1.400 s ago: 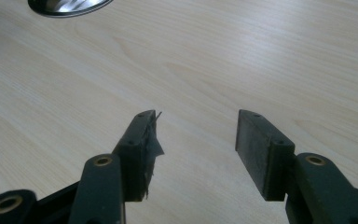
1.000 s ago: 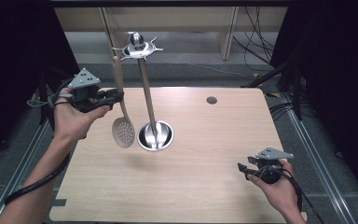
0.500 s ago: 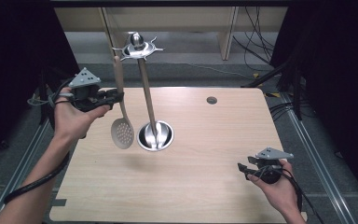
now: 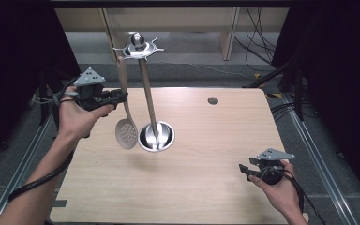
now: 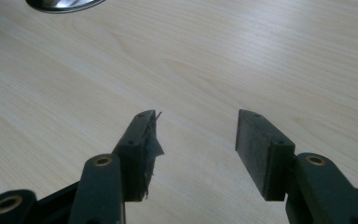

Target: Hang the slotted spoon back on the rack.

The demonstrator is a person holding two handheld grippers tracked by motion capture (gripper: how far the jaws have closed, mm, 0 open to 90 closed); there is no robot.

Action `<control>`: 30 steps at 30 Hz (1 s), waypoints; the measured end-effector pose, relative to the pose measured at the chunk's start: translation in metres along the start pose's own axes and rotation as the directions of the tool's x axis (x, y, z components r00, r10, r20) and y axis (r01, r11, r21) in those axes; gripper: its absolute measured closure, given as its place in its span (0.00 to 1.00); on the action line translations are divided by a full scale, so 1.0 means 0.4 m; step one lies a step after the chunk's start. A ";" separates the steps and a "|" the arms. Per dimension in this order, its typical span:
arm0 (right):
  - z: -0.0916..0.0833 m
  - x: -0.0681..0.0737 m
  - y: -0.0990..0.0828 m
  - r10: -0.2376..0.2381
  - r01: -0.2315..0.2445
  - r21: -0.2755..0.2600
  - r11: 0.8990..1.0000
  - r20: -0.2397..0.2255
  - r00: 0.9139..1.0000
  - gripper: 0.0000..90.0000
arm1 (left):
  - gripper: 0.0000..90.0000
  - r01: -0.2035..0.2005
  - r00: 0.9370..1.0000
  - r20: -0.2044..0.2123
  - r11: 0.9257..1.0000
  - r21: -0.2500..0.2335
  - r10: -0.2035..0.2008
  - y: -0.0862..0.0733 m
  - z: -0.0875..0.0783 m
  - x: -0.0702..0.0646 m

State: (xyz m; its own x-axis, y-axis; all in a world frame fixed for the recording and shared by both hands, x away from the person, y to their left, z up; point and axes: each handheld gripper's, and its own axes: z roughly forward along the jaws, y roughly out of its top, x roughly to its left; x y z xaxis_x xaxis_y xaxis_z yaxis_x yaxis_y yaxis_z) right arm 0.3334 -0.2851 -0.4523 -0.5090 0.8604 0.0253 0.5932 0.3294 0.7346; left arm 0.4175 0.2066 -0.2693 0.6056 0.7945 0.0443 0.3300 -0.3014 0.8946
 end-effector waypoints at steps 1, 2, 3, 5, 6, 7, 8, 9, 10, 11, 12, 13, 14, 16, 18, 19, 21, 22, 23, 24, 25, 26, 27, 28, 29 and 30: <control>0.000 0.000 0.000 -0.003 0.003 -0.002 1.000 0.000 1.000 0.54 | 0.82 0.014 1.000 -0.001 1.000 0.009 -0.014 -0.001 0.000 -0.002; 0.000 0.006 0.000 0.029 -0.029 0.004 1.000 -0.010 1.000 0.54 | 0.82 -0.019 1.000 -0.008 1.000 -0.007 0.018 0.003 0.003 0.003; 0.000 0.006 0.000 0.030 -0.030 0.002 1.000 -0.011 0.999 0.54 | 0.82 -0.019 1.000 -0.008 1.000 -0.007 0.018 0.003 0.003 0.003; 0.000 0.000 0.000 -0.002 0.002 -0.002 1.000 0.000 1.000 0.54 | 0.82 -0.004 1.000 -0.001 1.000 -0.003 0.004 0.004 0.004 0.000; 0.000 0.000 0.000 -0.002 0.002 -0.002 1.000 0.000 1.000 0.54 | 0.82 -0.003 1.000 -0.002 1.000 0.000 0.003 0.005 0.005 -0.001; 0.000 0.000 0.000 -0.003 0.003 -0.002 1.000 0.000 1.000 0.54 | 0.82 0.005 1.000 -0.010 1.000 0.007 -0.005 0.005 0.004 -0.003; -0.001 0.000 0.000 0.002 -0.002 -0.005 1.000 0.000 1.000 0.54 | 0.82 0.005 1.000 -0.008 1.000 0.006 -0.005 0.005 0.005 -0.003; -0.001 0.000 0.000 0.001 -0.001 -0.005 1.000 0.000 1.000 0.54 | 0.82 0.011 1.000 0.001 1.000 0.004 -0.011 0.004 0.009 -0.003; -0.001 0.000 0.000 0.001 -0.001 -0.005 1.000 0.000 1.000 0.54 | 0.82 -0.003 1.000 -0.002 1.000 0.002 0.003 0.004 0.010 -0.001; 0.002 -0.003 0.000 -0.013 0.013 -0.015 1.000 -0.003 1.000 0.54 | 0.82 0.005 1.000 -0.013 1.000 0.006 -0.005 0.001 0.012 -0.002; 0.002 -0.004 0.000 -0.019 0.018 -0.018 1.000 -0.007 1.000 0.54 | 0.82 0.005 1.000 -0.013 1.000 0.006 -0.005 0.001 0.012 -0.002; 0.002 -0.003 0.000 -0.018 0.018 -0.017 1.000 -0.005 1.000 0.54 | 0.82 0.013 1.000 -0.003 1.000 -0.006 -0.013 -0.003 0.016 -0.003; 0.000 0.003 0.000 0.016 -0.016 -0.004 1.000 -0.006 1.000 0.54 | 0.82 0.013 1.000 -0.003 1.000 -0.006 -0.013 -0.003 0.016 -0.003; -0.001 0.004 -0.001 0.023 -0.023 0.000 1.000 -0.009 1.000 0.54 | 0.82 -0.024 1.000 -0.009 0.999 -0.024 0.024 -0.004 0.017 0.001; 0.000 0.004 -0.001 0.023 -0.023 -0.005 1.000 -0.009 1.000 0.54 | 0.82 -0.004 1.000 -0.007 1.000 -0.028 0.004 -0.009 0.017 -0.004; 0.000 0.004 -0.001 0.024 -0.024 -0.004 1.000 -0.008 1.000 0.54 | 0.81 -0.003 1.000 -0.012 0.999 -0.037 0.002 -0.013 0.015 -0.006; 0.001 0.003 -0.002 0.014 -0.014 -0.007 1.000 -0.007 1.000 0.54 | 0.80 -0.014 1.000 -0.009 0.999 -0.046 0.013 -0.015 0.015 -0.005; -0.001 0.006 -0.001 0.029 -0.029 -0.001 1.000 -0.008 1.000 0.53 | 0.77 -0.017 1.000 -0.008 0.998 -0.062 0.017 -0.019 0.014 -0.005; -0.001 0.006 -0.001 0.028 -0.028 -0.001 1.000 -0.008 1.000 0.53 | 0.73 -0.021 1.000 -0.016 0.996 -0.086 0.020 -0.027 0.008 -0.007; -0.001 0.005 -0.001 0.027 -0.027 0.000 1.000 -0.010 1.000 0.53 | 0.70 -0.021 1.000 -0.016 0.996 -0.086 0.020 -0.027 0.008 -0.007; -0.001 0.005 -0.001 0.027 -0.027 0.000 1.000 -0.010 1.000 0.53 | 0.70 -0.025 1.000 -0.019 0.994 -0.109 0.023 -0.035 0.003 -0.008; -0.001 0.004 -0.001 0.020 -0.020 -0.003 1.000 -0.008 1.000 0.53 | 0.66 -0.033 0.999 -0.026 0.992 -0.124 0.030 -0.042 -0.002 -0.009; -0.001 0.003 -0.001 0.020 -0.020 -0.006 1.000 -0.006 1.000 0.53 | 0.58 -0.031 0.999 -0.031 0.990 -0.138 0.027 -0.048 -0.006 -0.010; -0.001 0.003 -0.001 0.020 -0.020 -0.006 1.000 -0.006 1.000 0.53 | 0.58 -0.035 0.999 -0.037 0.987 -0.155 0.029 -0.058 -0.012 -0.011; -0.001 0.003 -0.001 0.019 -0.019 -0.007 1.000 -0.006 1.000 0.53 | 0.56 -0.040 0.999 -0.042 0.985 -0.168 0.033 -0.070 -0.020 -0.012; -0.001 0.003 -0.001 0.019 -0.019 -0.007 1.000 -0.006 1.000 0.53 | 0.54 -0.037 0.999 -0.045 0.983 -0.177 0.030 -0.079 -0.024 -0.013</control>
State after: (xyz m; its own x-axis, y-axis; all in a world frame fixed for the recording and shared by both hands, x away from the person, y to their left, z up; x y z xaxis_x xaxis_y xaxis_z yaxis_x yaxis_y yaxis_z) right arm 0.3322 -0.2844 -0.4522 -0.5012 0.8643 0.0431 0.5982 0.3101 0.7389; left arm 0.3969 0.2171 -0.2937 0.5818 0.8082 0.0910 0.1737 -0.2328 0.9569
